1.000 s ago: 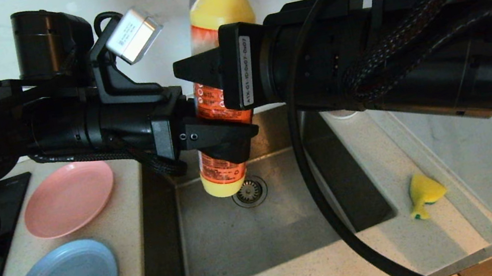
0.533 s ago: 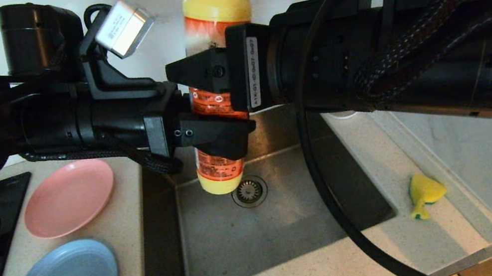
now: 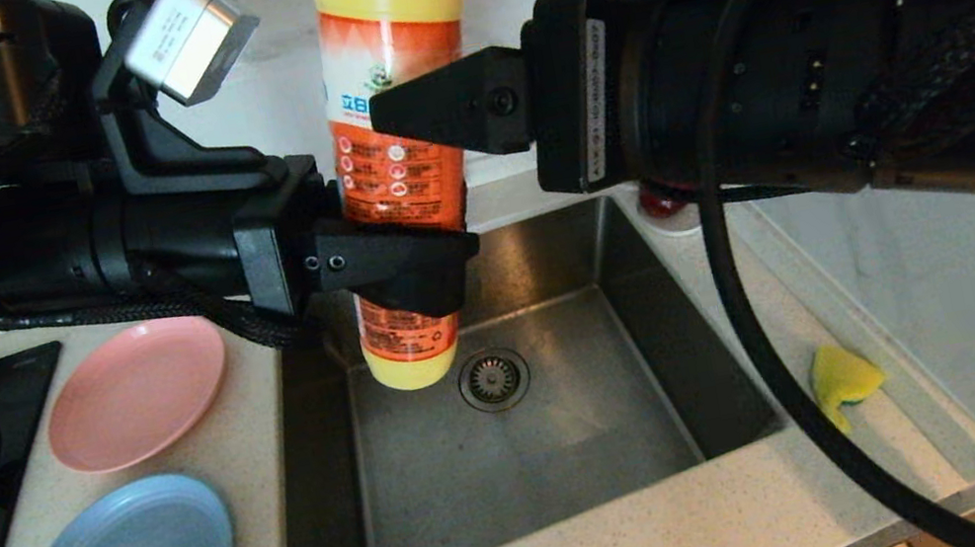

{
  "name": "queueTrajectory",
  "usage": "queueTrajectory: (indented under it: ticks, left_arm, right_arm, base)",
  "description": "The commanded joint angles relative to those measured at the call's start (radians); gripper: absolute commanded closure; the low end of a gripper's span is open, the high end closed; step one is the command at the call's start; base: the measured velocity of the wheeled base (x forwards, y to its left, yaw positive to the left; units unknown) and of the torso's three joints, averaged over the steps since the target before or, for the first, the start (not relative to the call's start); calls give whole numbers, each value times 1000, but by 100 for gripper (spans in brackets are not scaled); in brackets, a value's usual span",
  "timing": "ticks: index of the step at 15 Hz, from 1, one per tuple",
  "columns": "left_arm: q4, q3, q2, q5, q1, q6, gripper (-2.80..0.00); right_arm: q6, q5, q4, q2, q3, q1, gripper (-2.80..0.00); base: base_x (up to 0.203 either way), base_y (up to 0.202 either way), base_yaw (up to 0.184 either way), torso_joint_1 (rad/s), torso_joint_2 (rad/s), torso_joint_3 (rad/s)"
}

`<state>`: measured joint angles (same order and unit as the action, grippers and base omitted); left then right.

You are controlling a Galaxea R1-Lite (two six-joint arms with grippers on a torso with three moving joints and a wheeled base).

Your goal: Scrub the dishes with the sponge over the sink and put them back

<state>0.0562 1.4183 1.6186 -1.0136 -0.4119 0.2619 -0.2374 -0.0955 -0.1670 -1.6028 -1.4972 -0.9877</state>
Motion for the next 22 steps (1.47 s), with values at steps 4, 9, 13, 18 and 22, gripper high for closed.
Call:
queueTrajectory:
  ticks: [4,9,13,18,22]
  left_arm:
    - [-10,-28,-82,11,67,-73,0]
    - [-11,-58,-144,143,115,-111,0]
    - [-12,-94,-193,175,160,-125,0]
    - [-71,-108,-201,355,206,-221,0]
    - [-232,-169,-201,578,208,-278,0]
  right_arm:
    - [11,-15,65,77,13,-8,0]
    - [64,-115,148,128,23,-12,0]
    - [147,-217,158,190,66,-25,0]
    - [159,-279,159,254,153,-71,0]
    - [155,-279,158,262,170,-69,0]
  base:
    - [0,0,0,0,0,0]
    - [0,0,0,0,0,0]
    - [0,0,0,0,0,0]
    - [0,0,0,0,0,0]
    - [0,0,0,0,0,0]
